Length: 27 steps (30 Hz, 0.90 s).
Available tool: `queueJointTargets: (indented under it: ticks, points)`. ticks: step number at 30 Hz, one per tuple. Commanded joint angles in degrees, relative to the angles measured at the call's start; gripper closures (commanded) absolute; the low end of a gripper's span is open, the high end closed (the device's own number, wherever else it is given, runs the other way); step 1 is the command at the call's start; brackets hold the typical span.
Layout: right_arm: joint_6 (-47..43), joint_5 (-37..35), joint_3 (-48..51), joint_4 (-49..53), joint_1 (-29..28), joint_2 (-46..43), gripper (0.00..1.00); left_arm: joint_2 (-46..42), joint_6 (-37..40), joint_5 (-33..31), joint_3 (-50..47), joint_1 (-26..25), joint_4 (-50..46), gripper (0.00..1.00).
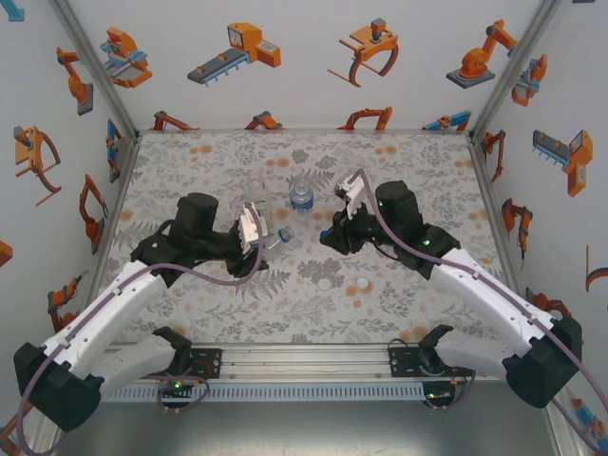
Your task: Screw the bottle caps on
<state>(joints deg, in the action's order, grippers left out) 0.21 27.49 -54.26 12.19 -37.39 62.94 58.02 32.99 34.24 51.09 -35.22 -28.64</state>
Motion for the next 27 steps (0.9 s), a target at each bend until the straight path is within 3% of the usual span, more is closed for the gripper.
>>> queueJointTargets:
  ticks: [1, 11, 27]
  points:
    - [-10.8, 10.4, -3.2, 1.3, -0.7, -2.0, 0.93, 2.4, 6.0, -2.3, 3.0, -2.6, -5.7, 1.00]
    - [-21.1, 18.9, -5.3, 3.2, -4.8, -3.9, 0.95, 4.2, 7.7, 6.2, 3.6, -5.3, -4.9, 1.00]
    - [-23.1, 19.3, -6.4, 5.2, -7.4, -1.7, 0.96, 4.5, 7.3, 8.2, 3.3, -6.4, -4.8, 1.00]
